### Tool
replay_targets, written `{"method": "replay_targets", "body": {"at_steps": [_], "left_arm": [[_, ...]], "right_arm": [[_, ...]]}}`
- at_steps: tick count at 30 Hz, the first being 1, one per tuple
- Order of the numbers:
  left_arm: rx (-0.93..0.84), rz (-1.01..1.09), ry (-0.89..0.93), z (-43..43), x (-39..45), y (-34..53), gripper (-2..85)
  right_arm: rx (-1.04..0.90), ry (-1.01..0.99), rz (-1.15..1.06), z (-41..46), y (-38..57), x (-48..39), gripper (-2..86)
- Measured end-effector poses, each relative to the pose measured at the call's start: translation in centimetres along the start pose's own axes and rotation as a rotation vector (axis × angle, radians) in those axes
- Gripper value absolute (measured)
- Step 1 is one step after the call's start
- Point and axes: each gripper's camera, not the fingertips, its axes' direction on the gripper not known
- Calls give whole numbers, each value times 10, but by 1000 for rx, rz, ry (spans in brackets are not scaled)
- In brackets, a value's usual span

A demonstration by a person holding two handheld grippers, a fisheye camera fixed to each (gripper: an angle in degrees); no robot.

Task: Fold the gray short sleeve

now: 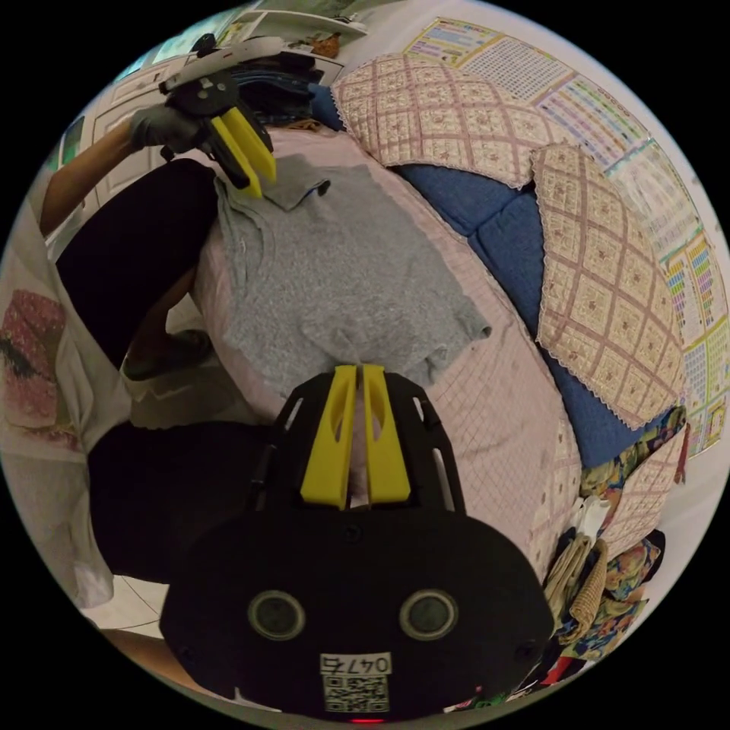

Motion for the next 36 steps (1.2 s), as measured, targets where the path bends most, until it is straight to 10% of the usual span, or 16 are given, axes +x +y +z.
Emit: {"method": "replay_targets", "body": {"at_steps": [13,21,30,36], "left_arm": [[26,-106,38,53,-34,56,0],[422,-457,575,59,-173,216,-9],[483,-994,483,129,-255,400,14],[437,-883,561,162,-246,439,94]], "right_arm": [[35,-45,80,-8,15,44,-8],[117,-211,258,-17,45,107,-9],[122,-404,585,4,86,178,-9],[127,-350,544,0,87,182,6]]}}
